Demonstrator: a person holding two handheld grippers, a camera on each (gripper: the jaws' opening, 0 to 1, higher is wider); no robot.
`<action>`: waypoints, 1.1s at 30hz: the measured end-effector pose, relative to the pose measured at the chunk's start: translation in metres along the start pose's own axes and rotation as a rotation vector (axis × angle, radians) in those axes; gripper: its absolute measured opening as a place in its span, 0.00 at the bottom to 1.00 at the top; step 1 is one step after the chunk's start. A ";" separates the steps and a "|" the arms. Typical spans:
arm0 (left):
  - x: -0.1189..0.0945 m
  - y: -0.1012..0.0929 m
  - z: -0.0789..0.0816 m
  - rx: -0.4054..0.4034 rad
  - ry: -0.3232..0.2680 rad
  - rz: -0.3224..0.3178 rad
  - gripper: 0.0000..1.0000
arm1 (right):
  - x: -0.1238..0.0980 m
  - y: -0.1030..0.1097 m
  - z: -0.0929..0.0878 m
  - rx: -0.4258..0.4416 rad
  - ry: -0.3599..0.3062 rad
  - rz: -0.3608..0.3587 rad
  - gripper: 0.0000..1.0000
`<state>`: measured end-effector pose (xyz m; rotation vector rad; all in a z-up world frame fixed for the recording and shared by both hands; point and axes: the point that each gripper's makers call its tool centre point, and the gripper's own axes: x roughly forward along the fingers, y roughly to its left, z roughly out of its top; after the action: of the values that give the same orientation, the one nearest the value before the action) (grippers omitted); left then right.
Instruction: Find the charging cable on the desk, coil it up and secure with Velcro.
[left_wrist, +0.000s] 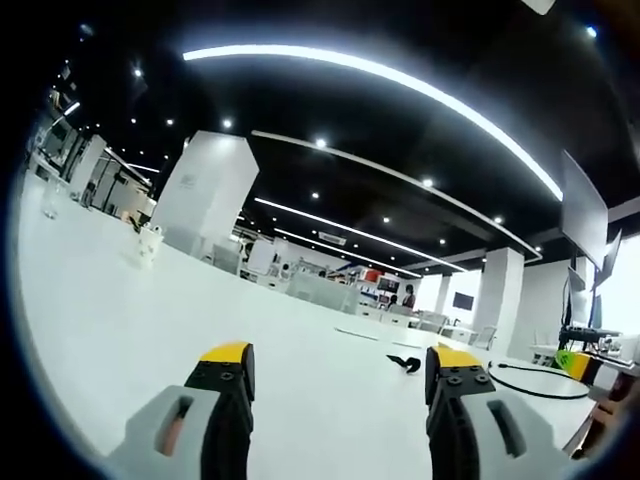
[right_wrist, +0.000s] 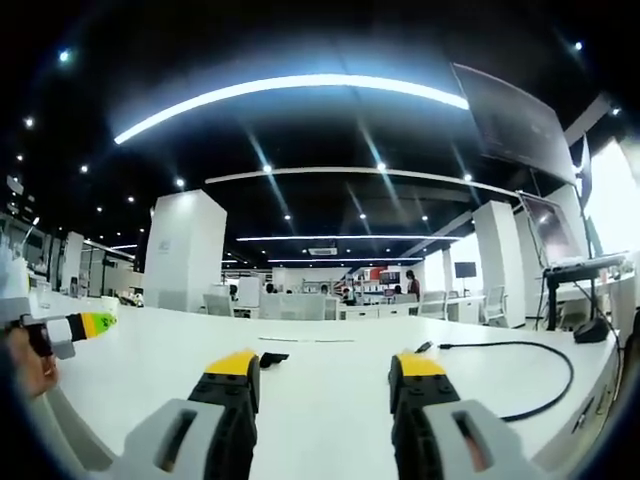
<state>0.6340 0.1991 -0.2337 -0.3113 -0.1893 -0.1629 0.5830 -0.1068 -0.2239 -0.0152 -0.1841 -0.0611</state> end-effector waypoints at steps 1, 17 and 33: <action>0.000 0.000 0.000 0.002 0.000 0.000 0.69 | 0.000 0.000 0.000 0.005 -0.001 0.000 0.53; -0.001 -0.009 0.006 -0.007 -0.021 -0.038 0.72 | 0.002 0.005 -0.001 -0.010 -0.001 0.013 0.53; 0.001 -0.023 0.011 -0.073 -0.050 -0.083 0.83 | -0.002 -0.003 0.001 0.006 -0.005 0.007 0.53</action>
<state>0.6289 0.1803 -0.2167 -0.3807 -0.2458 -0.2443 0.5810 -0.1100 -0.2231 -0.0101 -0.1890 -0.0540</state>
